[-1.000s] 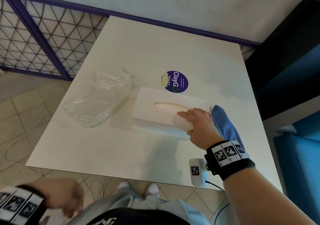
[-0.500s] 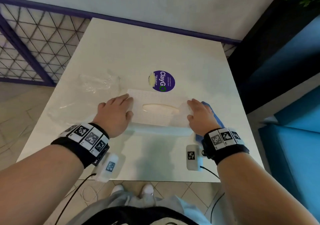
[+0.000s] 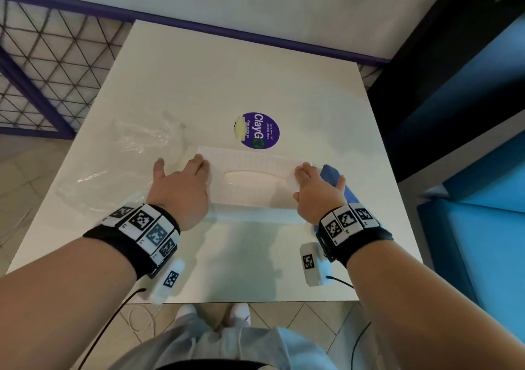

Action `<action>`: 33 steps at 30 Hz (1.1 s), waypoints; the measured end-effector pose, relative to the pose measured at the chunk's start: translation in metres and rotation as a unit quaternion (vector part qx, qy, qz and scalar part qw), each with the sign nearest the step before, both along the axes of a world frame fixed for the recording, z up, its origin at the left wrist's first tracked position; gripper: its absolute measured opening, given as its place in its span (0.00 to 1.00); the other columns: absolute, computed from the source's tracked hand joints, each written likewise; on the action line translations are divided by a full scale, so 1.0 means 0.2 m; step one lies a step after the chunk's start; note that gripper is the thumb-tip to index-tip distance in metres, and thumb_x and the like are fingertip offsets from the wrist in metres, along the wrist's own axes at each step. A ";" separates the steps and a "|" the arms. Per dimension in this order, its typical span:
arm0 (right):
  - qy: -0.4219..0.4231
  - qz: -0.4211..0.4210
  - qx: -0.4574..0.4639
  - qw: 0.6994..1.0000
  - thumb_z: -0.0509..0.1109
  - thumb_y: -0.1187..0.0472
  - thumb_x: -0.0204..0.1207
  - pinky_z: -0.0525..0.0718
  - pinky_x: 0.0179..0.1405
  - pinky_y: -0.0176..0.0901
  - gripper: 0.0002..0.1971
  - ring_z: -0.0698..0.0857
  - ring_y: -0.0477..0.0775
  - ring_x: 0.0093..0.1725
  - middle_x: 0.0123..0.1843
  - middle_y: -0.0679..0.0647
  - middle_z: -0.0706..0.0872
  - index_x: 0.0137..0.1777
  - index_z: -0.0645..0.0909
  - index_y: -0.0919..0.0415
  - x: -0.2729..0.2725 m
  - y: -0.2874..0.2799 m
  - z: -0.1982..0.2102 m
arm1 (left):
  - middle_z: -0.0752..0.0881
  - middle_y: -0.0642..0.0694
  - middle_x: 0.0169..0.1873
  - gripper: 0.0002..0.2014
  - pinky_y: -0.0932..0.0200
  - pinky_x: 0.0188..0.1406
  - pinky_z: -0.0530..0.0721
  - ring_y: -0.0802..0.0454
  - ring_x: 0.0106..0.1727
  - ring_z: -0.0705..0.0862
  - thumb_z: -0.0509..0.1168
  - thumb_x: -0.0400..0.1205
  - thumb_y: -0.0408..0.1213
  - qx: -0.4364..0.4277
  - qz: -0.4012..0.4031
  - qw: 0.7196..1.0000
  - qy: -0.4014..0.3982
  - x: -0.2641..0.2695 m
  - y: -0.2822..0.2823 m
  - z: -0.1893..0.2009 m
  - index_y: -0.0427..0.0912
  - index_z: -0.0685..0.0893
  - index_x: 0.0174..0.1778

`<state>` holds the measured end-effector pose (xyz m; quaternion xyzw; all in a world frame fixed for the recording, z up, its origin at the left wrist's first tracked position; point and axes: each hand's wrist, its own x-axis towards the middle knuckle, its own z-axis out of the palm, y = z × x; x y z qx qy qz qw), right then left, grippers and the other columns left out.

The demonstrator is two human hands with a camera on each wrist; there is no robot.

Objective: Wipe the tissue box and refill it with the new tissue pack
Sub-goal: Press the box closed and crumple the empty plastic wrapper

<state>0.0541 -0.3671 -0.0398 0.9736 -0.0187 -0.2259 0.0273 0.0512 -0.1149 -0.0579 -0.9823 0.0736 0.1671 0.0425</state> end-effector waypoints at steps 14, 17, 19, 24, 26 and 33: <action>-0.090 -0.087 0.114 0.986 0.46 0.45 0.84 0.39 0.82 0.65 0.27 0.42 0.60 0.86 0.87 0.58 0.45 0.77 0.71 0.55 -0.04 0.37 -0.11 | 0.47 0.44 0.84 0.33 0.32 0.77 0.50 0.45 0.56 0.84 0.50 0.81 0.34 -0.019 0.010 1.000 -0.002 -0.01 -0.02 0.00 0.41 0.46 0.83; -0.073 -0.117 0.128 0.982 0.46 0.50 0.82 0.34 0.81 0.67 0.27 0.33 0.60 0.85 0.86 0.56 0.34 0.79 0.65 0.55 0.01 0.42 -0.13 | 0.47 0.45 0.84 0.32 0.31 0.76 0.52 0.45 0.55 0.84 0.50 0.82 0.36 -0.039 0.007 0.999 -0.011 -0.01 0.00 -0.01 0.41 0.47 0.82; -0.057 -0.141 0.140 0.978 0.48 0.50 0.80 0.31 0.80 0.69 0.26 0.30 0.58 0.84 0.85 0.54 0.29 0.77 0.69 0.52 0.04 0.44 -0.12 | 0.47 0.45 0.84 0.31 0.31 0.76 0.51 0.45 0.56 0.84 0.50 0.83 0.36 -0.046 0.006 0.999 -0.012 -0.01 0.01 -0.02 0.42 0.47 0.82; -0.034 -0.145 0.151 0.977 0.52 0.43 0.76 0.29 0.79 0.68 0.24 0.29 0.55 0.84 0.85 0.49 0.28 0.68 0.77 0.47 0.09 0.42 -0.12 | 0.47 0.45 0.84 0.31 0.31 0.77 0.51 0.46 0.56 0.84 0.49 0.83 0.36 -0.067 0.013 0.998 -0.016 -0.01 0.00 -0.03 0.41 0.47 0.82; -0.038 -0.143 0.150 0.978 0.54 0.40 0.74 0.29 0.78 0.69 0.26 0.30 0.56 0.84 0.85 0.50 0.29 0.68 0.78 0.46 0.09 0.43 -0.12 | 0.47 0.44 0.84 0.31 0.31 0.77 0.51 0.46 0.57 0.84 0.49 0.83 0.35 -0.074 0.013 0.997 -0.015 -0.01 0.00 -0.04 0.41 0.47 0.82; -0.023 -0.159 0.141 0.977 0.57 0.42 0.76 0.30 0.76 0.74 0.20 0.29 0.61 0.83 0.85 0.52 0.30 0.60 0.84 0.45 0.12 0.45 -0.09 | 0.46 0.44 0.84 0.31 0.31 0.77 0.51 0.47 0.65 0.81 0.48 0.83 0.37 -0.087 0.011 0.996 -0.004 -0.01 0.01 -0.04 0.41 0.46 0.83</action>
